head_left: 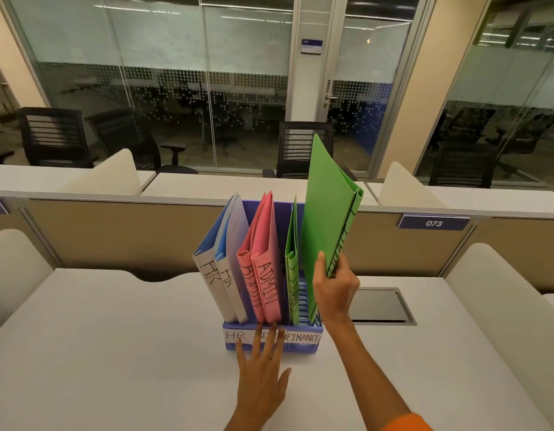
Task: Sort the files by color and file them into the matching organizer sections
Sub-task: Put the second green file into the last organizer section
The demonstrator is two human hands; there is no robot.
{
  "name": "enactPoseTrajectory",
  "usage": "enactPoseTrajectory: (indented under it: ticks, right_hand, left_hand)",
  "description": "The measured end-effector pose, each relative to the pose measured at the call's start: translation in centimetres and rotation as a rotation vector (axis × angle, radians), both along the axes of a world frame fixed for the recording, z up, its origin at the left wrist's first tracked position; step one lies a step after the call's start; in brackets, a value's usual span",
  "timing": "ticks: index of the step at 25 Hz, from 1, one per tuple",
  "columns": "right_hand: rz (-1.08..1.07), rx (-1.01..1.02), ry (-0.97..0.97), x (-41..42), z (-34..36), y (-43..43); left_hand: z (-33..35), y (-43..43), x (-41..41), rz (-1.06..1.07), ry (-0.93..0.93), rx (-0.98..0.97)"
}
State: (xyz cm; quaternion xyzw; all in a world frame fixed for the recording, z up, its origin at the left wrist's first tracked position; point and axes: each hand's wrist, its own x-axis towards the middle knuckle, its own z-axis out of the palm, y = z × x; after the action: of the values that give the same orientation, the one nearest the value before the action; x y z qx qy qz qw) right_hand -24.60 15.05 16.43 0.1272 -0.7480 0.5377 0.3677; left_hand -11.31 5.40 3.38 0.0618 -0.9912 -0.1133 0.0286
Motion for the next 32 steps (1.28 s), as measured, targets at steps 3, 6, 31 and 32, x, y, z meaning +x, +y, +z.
enactPoseTrajectory:
  ticks: [3,6,31,32]
  right_hand:
    - [-0.018,0.037,-0.007,-1.1,-1.7,-0.5]
    - [-0.033,0.039,-0.03,-1.8,-4.1,-0.7]
    - [0.091,0.297,-0.539,-0.3,-13.6,-0.1]
    - [0.106,0.288,-0.543,0.0,-13.5,0.1]
  left_hand:
    - [-0.2,-0.4,0.0,-0.029,-0.004,-0.029]
    - [-0.4,-0.7,-0.3,-0.037,-0.027,-0.033]
    - [-2.2,-0.7,-1.6,-0.002,-0.05,0.019]
    - [-2.0,-0.7,-1.5,0.0,-0.038,0.009]
